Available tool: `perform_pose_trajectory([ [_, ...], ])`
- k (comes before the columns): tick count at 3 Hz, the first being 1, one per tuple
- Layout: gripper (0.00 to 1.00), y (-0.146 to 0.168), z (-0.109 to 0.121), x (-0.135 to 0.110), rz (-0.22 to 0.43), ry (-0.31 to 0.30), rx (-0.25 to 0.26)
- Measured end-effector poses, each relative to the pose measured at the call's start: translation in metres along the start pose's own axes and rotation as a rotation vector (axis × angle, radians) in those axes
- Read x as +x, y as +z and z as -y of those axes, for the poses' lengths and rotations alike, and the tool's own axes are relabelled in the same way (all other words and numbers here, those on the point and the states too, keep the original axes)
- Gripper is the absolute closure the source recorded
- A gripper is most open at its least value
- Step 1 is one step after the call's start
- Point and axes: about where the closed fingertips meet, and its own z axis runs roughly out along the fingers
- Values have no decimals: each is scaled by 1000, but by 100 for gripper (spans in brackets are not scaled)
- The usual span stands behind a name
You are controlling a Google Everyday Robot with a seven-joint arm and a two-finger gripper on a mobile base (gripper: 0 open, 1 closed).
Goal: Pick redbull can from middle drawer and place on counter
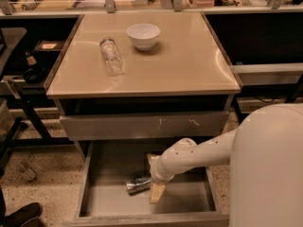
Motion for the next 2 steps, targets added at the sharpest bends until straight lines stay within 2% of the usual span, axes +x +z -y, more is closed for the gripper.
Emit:
perform_pose_trajectory([
  [2,0,20,1,-28,15,-69,-8],
])
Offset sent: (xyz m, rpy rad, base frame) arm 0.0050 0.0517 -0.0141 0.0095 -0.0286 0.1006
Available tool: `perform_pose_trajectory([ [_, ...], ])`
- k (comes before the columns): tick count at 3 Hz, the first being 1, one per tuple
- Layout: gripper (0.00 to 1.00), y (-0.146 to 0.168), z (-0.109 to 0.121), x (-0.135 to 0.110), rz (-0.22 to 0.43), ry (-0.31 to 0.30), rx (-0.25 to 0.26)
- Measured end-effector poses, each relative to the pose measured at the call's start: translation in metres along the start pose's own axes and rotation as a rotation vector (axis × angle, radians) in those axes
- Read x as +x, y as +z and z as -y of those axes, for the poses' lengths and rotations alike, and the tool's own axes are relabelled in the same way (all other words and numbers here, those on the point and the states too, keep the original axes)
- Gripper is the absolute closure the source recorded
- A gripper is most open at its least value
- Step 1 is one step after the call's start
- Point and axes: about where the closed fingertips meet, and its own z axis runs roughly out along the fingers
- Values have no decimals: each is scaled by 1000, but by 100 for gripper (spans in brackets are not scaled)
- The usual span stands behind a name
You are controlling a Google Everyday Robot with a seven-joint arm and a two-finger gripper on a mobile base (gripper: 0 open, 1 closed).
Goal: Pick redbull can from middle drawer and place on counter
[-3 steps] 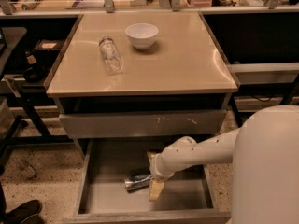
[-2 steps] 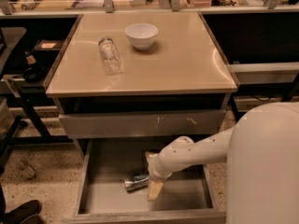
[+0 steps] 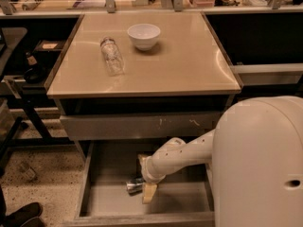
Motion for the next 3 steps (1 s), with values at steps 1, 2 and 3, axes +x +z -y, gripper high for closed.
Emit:
perform_pose_trajectory([
  [1,0,13,0,-1,4,-3,-11],
  [2,0,27,0,3,8,-1,-24],
  [3,0,38,0,8,9,-1,-38],
])
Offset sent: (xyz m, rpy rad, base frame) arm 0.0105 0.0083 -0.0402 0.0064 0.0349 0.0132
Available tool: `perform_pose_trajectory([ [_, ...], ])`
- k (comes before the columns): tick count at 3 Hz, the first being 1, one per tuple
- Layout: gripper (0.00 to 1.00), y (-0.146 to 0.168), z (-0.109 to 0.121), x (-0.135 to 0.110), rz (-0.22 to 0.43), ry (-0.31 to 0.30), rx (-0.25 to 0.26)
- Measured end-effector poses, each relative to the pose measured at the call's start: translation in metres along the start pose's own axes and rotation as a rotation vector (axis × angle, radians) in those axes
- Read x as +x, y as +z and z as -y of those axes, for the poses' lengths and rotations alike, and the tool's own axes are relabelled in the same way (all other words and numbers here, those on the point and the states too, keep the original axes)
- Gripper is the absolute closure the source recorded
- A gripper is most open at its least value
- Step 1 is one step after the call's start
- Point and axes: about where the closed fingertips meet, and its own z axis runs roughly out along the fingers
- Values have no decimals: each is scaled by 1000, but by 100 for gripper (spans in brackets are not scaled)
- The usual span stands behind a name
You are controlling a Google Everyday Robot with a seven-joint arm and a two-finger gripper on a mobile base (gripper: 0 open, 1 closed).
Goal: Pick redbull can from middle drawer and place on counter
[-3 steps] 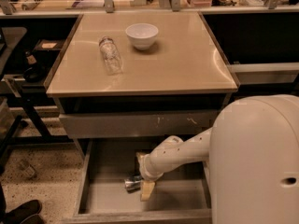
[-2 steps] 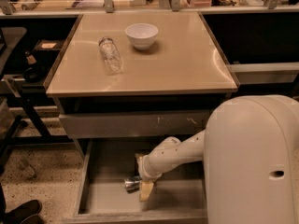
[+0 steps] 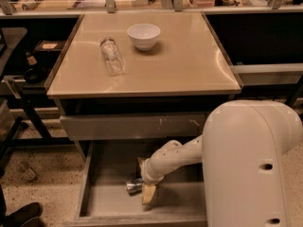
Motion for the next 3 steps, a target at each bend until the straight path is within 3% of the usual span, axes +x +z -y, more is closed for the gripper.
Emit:
perform_pose_trajectory([
  [1,0,9,1,6,0,-4,-19],
  [2,18,9,1,6,0,-4,-19],
  [3,42,9,1,6,0,-4,-19],
])
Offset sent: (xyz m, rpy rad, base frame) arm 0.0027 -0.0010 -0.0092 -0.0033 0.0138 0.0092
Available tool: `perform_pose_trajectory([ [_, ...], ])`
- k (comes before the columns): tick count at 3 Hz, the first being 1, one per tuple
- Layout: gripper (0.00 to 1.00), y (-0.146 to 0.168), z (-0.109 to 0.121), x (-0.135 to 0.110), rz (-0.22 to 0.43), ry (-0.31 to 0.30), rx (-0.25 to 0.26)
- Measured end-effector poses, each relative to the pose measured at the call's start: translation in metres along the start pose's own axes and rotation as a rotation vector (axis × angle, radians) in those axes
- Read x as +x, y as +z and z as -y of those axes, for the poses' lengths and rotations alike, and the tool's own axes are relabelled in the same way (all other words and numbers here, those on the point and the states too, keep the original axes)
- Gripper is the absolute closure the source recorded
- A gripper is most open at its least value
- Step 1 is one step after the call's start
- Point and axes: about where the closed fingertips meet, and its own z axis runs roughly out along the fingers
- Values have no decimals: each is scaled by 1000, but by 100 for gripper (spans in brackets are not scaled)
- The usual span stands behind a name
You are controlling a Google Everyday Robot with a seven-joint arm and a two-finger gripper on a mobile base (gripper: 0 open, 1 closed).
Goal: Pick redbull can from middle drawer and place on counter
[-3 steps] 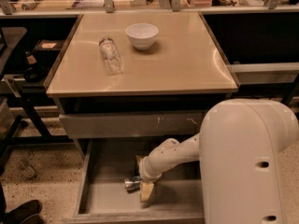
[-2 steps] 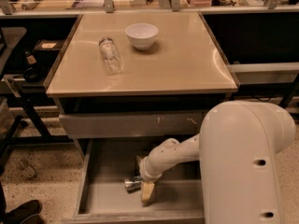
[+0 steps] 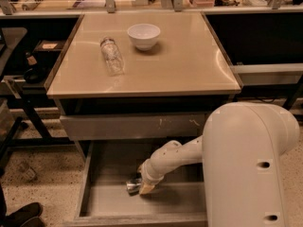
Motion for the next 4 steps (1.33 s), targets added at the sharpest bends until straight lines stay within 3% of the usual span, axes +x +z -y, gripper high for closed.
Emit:
perform_pose_trajectory([
  [2,88,0,0,0,0,0,0],
  [3,100,0,0,0,0,0,0],
  [4,100,0,0,0,0,0,0],
])
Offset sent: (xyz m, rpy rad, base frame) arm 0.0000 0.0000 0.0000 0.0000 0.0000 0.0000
